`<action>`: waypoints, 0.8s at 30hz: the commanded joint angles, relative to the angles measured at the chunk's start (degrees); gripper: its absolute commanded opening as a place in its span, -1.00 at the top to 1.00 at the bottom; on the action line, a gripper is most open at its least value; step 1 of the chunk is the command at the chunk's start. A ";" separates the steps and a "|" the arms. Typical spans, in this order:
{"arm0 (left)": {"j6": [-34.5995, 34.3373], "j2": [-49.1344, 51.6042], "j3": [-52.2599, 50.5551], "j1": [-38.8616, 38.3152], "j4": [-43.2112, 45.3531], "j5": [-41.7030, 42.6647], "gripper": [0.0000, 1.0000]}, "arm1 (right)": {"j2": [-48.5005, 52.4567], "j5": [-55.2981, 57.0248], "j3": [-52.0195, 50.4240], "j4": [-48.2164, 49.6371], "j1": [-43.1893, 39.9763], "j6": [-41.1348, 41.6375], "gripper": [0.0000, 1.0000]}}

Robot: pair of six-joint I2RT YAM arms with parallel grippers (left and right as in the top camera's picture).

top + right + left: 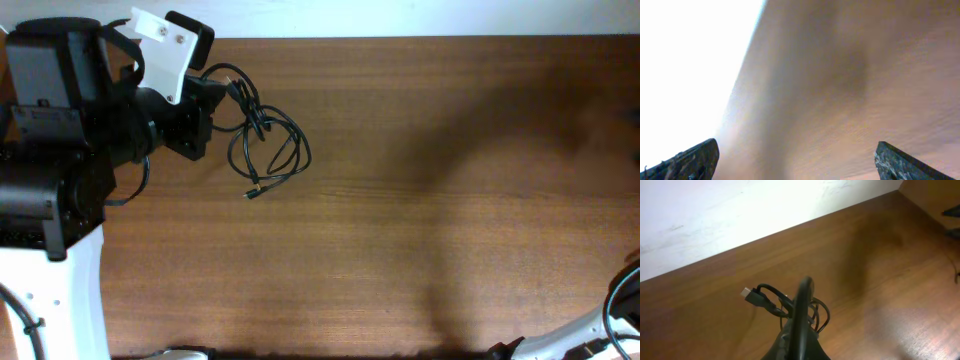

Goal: Untangle cables

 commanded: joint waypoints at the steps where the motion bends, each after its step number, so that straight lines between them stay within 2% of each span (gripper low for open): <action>1: -1.22 -1.25 0.00 0.09 0.07 1.09 0.94 | -0.55 -13.09 0.22 -1.70 3.85 0.26 -0.97; 6: -1.84 -1.25 0.00 0.09 -0.39 1.07 0.92 | -0.55 -13.55 0.17 1.99 14.45 -1.95 -0.97; 7: -1.81 -1.25 0.00 0.09 -0.59 1.05 0.92 | -0.55 -16.24 0.17 5.46 17.40 -1.90 -0.98; 8: -1.81 -1.25 0.00 0.09 -0.79 1.05 0.91 | -0.55 -24.24 0.17 11.52 19.85 -1.88 -0.98; 10: -1.81 -1.25 0.00 0.09 -1.36 1.03 0.89 | -0.55 -34.97 0.17 25.29 22.43 3.80 -0.98; 13: -1.81 -1.25 0.00 0.09 -1.81 1.03 0.89 | -0.55 -35.93 0.17 35.93 23.10 13.46 -0.98; 15: -1.81 -1.25 0.00 0.09 -1.77 1.05 0.86 | -0.55 -40.24 0.17 41.64 23.17 16.04 -0.98; 18: -1.81 -1.22 0.00 0.09 -1.27 1.05 0.86 | -0.76 -40.94 0.24 51.45 24.61 22.34 -0.98; 22: -1.81 -1.22 0.00 0.09 -1.42 1.01 0.84 | -0.76 -38.32 0.26 85.20 30.23 38.49 -0.98; 24: -1.81 -1.07 0.00 0.09 -1.42 1.01 0.84 | -0.76 -29.09 0.31 108.59 32.70 49.09 -0.98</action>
